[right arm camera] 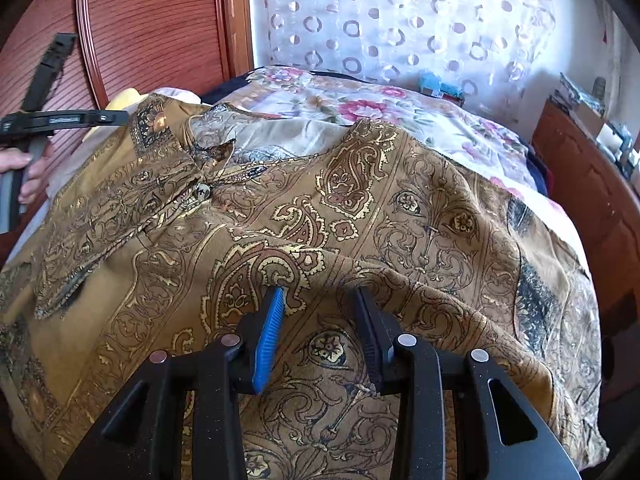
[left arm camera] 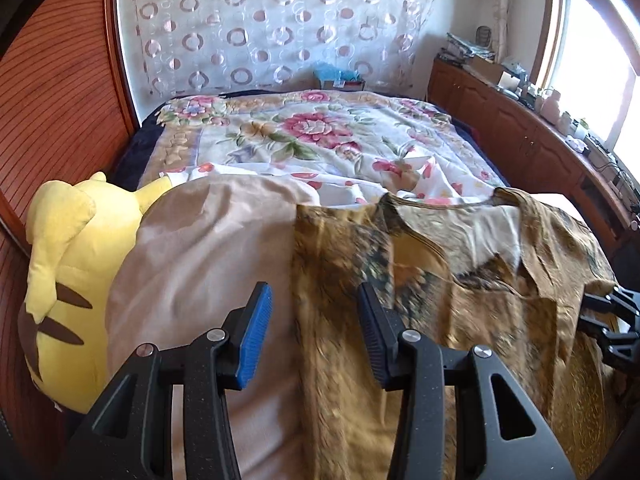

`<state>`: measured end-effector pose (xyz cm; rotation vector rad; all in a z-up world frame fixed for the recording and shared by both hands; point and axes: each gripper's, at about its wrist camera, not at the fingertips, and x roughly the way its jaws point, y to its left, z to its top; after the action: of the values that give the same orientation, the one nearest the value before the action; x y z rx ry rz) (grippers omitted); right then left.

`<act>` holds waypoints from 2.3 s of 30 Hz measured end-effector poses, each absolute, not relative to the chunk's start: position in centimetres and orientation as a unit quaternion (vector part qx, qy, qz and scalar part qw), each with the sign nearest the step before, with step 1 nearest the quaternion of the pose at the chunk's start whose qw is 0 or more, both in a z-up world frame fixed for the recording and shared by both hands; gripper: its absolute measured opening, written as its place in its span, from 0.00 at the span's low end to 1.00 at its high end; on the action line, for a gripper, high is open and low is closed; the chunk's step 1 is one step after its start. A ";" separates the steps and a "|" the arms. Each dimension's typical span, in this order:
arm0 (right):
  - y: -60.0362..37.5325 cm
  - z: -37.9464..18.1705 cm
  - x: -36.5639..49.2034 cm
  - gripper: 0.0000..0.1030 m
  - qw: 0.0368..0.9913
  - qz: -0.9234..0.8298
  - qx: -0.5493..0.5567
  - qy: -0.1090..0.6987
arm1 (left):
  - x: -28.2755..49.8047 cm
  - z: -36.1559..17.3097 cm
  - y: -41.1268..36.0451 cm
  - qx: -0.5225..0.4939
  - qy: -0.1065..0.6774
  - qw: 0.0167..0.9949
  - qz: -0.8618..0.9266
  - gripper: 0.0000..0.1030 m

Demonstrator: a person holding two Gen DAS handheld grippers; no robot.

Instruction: Fold small clothes

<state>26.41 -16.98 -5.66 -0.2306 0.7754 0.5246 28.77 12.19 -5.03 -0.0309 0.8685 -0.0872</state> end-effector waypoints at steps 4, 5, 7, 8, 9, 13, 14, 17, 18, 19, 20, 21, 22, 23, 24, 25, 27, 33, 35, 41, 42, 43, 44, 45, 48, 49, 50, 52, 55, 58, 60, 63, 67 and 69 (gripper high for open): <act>-17.0 -5.6 26.2 0.39 0.887 0.248 -0.122 0.369 | 30.1 -5.4 12.0 -0.017 0.427 0.903 -0.050 0.44; -17.0 -5.6 26.3 0.39 0.887 0.248 -0.121 0.370 | 30.2 -5.4 11.8 -0.016 0.426 0.903 -0.053 0.44; -17.0 -5.7 26.6 0.39 0.886 0.251 -0.116 0.372 | 30.5 -5.3 11.3 -0.013 0.423 0.904 -0.064 0.44; -16.7 -5.8 26.8 0.40 0.886 0.252 -0.113 0.373 | 30.5 -5.2 11.2 -0.013 0.421 0.904 -0.070 0.44; -16.7 -5.8 26.8 0.41 0.885 0.253 -0.112 0.373 | 30.5 -5.2 11.1 -0.013 0.420 0.905 -0.073 0.41; -16.6 -5.8 26.8 0.43 0.885 0.255 -0.115 0.373 | 30.7 -4.5 11.0 0.014 0.413 0.908 -0.066 0.05; -16.6 -5.8 26.8 0.43 0.884 0.255 -0.114 0.374 | 30.5 -4.0 11.2 0.025 0.402 0.913 -0.057 0.03; -16.5 -5.8 26.7 0.44 0.884 0.256 -0.115 0.374 | 30.6 -3.0 12.9 0.026 0.383 0.923 -0.031 0.03; -16.5 -5.8 26.7 0.44 0.884 0.256 -0.115 0.374 | 30.7 -3.0 13.4 0.025 0.384 0.922 -0.027 0.03; -16.6 -5.8 26.7 0.44 0.884 0.257 -0.115 0.374 | 30.9 -3.1 13.9 0.025 0.385 0.922 -0.022 0.03; -16.6 -5.8 26.7 0.45 0.884 0.257 -0.114 0.374 | 31.0 -3.2 14.3 0.021 0.388 0.921 -0.020 0.03; -16.7 -5.8 26.6 0.45 0.884 0.258 -0.114 0.374 | 31.2 -3.5 14.5 0.017 0.392 0.919 -0.023 0.03; -16.7 -5.8 26.6 0.45 0.883 0.258 -0.114 0.374 | 31.3 -3.7 14.6 0.016 0.396 0.918 -0.027 0.03; -16.8 -5.8 26.6 0.46 0.883 0.259 -0.114 0.374 | 31.4 -3.8 14.7 0.014 0.397 0.917 -0.028 0.03; -16.8 -5.8 26.5 0.46 0.883 0.259 -0.114 0.374 | 31.4 -3.8 14.7 0.014 0.398 0.917 -0.028 0.04; -16.9 -5.8 26.5 0.46 0.883 0.259 -0.114 0.374 | 31.3 -3.7 14.6 0.014 0.398 0.917 -0.027 0.07; -16.9 -5.8 26.5 0.46 0.883 0.259 -0.114 0.374 | 31.0 -3.4 14.6 0.012 0.390 0.920 -0.028 0.14; -16.9 -5.7 26.4 0.46 0.883 0.258 -0.116 0.374 | 26.9 -1.0 12.9 0.021 0.353 0.934 -0.047 0.29; -17.0 -5.6 26.4 0.46 0.883 0.259 -0.117 0.373 | 24.8 -0.6 11.9 0.015 0.348 0.935 -0.063 0.33; -17.9 -5.0 25.6 0.46 0.891 0.244 -0.118 0.364 | 19.4 -1.2 8.1 0.013 0.355 0.928 -0.109 0.36; -18.5 -4.7 25.0 0.46 0.895 0.240 -0.118 0.358 | 18.5 -1.5 7.5 0.012 0.356 0.927 -0.117 0.36; -19.1 -4.3 24.4 0.46 0.897 0.239 -0.114 0.354 | 17.7 -1.7 6.8 0.011 0.357 0.926 -0.123 0.36; -19.7 -4.0 23.9 0.46 0.900 0.237 -0.108 0.351 | 17.2 -1.9 6.2 0.011 0.360 0.924 -0.128 0.37; -20.5 -3.7 23.3 0.46 0.903 0.233 -0.101 0.347 | 16.7 -2.2 5.7 0.013 0.362 0.922 -0.133 0.37; -23.4 -2.9 21.9 0.46 0.914 0.209 -0.091 0.336 | 15.7 -3.1 3.7 0.021 0.374 0.916 -0.141 0.37; -24.2 -2.6 21.5 0.46 0.917 0.199 -0.089 0.335 | 15.4 -3.4 3.1 0.023 0.378 0.914 -0.143 0.37; -25.2 -2.4 21.2 0.46 0.920 0.188 -0.087 0.332 | 15.2 -3.6 2.7 0.026 0.379 0.913 -0.146 0.37; -27.4 -1.9 20.4 0.46 0.928 0.163 -0.083 0.326 | 14.6 -3.8 1.6 0.039 0.381 0.912 -0.146 0.37; -30.8 -1.8 19.8 0.46 0.934 0.123 -0.070 0.327 | 13.8 -4.0 0.4 0.051 0.383 0.910 -0.151 0.37; -33.7 -1.9 19.4 0.46 0.937 0.093 -0.049 0.334 | 13.3 -4.3 -0.7 0.057 0.385 0.907 -0.161 0.37; -35.2 -2.2 19.3 0.46 0.936 0.084 -0.036 0.340 | 13.1 -4.5 -1.4 0.063 0.386 0.906 -0.163 0.37; -36.7 -2.7 19.2 0.46 0.936 0.070 -0.022 0.344 | 13.2 -5.2 -2.4 0.065 0.391 0.903 -0.164 0.37; -37.4 -3.5 20.1 0.46 0.931 0.070 0.016 0.359 | 13.6 -6.3 -3.7 0.066 0.407 0.896 -0.166 0.37; -37.7 -4.1 20.4 0.46 0.928 0.069 0.026 0.366 | 13.8 -6.7 -4.2 0.069 0.411 0.894 -0.166 0.37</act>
<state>20.38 -37.70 -4.12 0.0534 0.7496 0.1418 13.84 -4.21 -6.73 0.1431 0.8533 -0.3446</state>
